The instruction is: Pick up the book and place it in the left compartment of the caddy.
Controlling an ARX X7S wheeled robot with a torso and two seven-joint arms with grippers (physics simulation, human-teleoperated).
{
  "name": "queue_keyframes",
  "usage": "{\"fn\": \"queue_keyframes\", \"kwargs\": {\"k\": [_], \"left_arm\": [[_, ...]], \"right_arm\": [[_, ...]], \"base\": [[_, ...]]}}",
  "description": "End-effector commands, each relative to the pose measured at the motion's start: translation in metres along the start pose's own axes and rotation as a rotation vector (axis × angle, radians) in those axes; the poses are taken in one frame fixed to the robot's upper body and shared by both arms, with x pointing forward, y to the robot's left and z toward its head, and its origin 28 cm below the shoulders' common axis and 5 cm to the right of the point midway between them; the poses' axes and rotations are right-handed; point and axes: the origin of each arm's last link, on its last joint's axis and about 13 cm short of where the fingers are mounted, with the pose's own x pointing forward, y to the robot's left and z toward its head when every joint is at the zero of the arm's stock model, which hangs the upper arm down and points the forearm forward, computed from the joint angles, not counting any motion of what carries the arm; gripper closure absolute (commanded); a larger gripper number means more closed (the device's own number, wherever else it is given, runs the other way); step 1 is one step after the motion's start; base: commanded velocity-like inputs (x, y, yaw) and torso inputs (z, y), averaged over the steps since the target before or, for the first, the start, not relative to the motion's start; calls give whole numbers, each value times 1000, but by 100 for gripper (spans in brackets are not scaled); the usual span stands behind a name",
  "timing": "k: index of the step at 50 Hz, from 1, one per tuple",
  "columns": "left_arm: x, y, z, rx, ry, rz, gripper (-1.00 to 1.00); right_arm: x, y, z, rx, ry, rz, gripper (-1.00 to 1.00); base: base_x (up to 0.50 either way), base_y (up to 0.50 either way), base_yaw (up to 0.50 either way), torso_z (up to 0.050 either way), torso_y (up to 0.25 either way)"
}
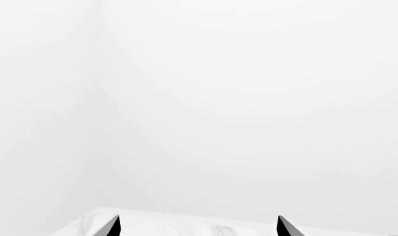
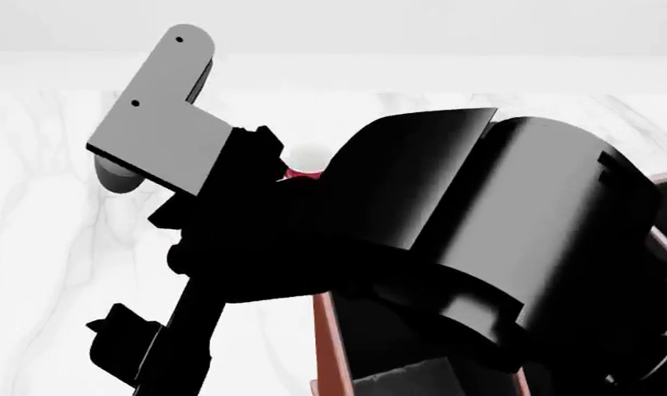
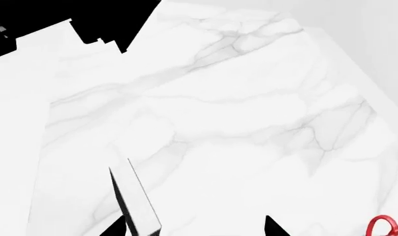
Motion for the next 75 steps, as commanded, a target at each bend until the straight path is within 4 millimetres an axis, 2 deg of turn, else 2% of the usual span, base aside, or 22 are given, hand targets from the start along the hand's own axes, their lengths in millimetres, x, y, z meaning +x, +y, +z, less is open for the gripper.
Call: {"fn": "queue_keyframes", "kwargs": {"k": [1,16,32,47,68,75], "left_arm": [[-1,0,0,-1,0,-7,-100],[-1,2,3,-11,-6,-8,-100],[-2,3,6,-21,-13,-12,-100],[-3,4,8,-29,-19,-16,-100],[-6,5,11,-34,-31,-23,-100],[-6,5,11,-35,-32,-25,-100]], "right_arm": [[4,1,2,-35,30,87,-100],[14,0,7,-61,42,150,-100],[29,-22,1,-64,106,251,-100],[39,-30,-6,-49,98,254,-100],[66,-28,-15,-33,37,247,-100],[69,-26,-15,-34,40,253,-100]], "base": [[0,0,0,0,0],[0,0,0,0,0],[0,0,0,0,0],[0,0,0,0,0],[0,0,0,0,0],[0,0,0,0,0]]}}
